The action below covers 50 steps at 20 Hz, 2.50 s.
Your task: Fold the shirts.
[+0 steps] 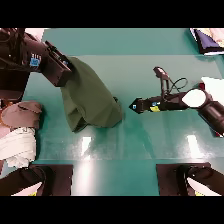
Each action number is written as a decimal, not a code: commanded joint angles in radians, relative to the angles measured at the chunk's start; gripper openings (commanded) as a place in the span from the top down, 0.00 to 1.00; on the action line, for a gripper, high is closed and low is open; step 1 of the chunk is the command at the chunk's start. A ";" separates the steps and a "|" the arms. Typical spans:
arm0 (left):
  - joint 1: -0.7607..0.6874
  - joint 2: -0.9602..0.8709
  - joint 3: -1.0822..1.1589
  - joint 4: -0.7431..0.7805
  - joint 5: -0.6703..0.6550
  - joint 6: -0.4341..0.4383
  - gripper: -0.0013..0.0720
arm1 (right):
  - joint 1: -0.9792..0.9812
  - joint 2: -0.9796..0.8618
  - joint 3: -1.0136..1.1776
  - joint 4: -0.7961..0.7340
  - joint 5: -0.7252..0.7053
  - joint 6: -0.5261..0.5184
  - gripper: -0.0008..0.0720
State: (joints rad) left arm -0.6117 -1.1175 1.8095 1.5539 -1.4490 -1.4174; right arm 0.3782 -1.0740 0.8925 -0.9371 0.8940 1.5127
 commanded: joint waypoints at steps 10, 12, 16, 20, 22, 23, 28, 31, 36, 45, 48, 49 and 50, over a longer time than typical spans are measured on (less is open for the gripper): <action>-0.001 0.000 0.001 0.000 -0.012 -0.024 0.95 | 0.007 -0.363 0.005 0.480 0.101 -0.438 0.12; 0.000 0.000 0.001 0.000 -0.018 -0.024 0.95 | 0.007 -0.396 0.005 0.558 0.104 -0.497 0.12; 0.000 0.000 0.001 0.000 -0.028 -0.026 0.95 | 0.007 -0.384 0.006 0.685 0.101 -0.673 0.96; 0.000 0.000 0.021 0.008 0.001 -0.027 0.95 | -0.025 -0.213 0.015 0.710 0.092 -0.702 0.97; 0.000 0.000 0.094 0.010 0.029 -0.027 0.95 | -0.080 -0.078 0.070 0.707 0.092 -0.684 0.97; -0.001 0.000 0.150 0.009 0.047 -0.036 0.95 | -0.117 -0.008 0.118 0.706 0.084 -0.654 0.97; -0.001 0.051 0.329 -0.093 0.237 -0.076 0.95 | -0.281 0.244 0.441 0.593 -0.008 -0.508 0.97; -0.001 0.111 0.329 -0.290 0.415 -0.058 0.95 | -0.352 0.308 0.653 0.385 -0.007 -0.380 0.97; -0.001 0.128 0.290 -0.536 0.457 0.039 0.95 | -0.453 0.270 0.892 0.229 0.069 -0.222 0.97; 0.010 0.060 -0.142 0.056 0.183 -0.127 0.95 | -0.276 -0.229 1.079 0.082 0.374 -0.007 0.97; 0.122 0.018 -0.294 0.092 0.122 -0.128 0.95 | -0.194 -0.412 1.079 0.019 0.395 -0.002 0.96; 0.172 0.008 -0.355 0.092 0.130 -0.129 0.95 | -0.172 -0.469 1.079 0.020 0.384 -0.001 0.96; 0.225 0.000 -0.408 0.090 0.135 -0.129 0.95 | -0.157 -0.518 1.079 0.020 0.369 -0.001 0.96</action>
State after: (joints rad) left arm -0.4919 -1.0885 1.5463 1.5681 -1.2678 -1.5253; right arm 0.1612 -1.4429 1.9652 -0.8715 1.2537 1.4895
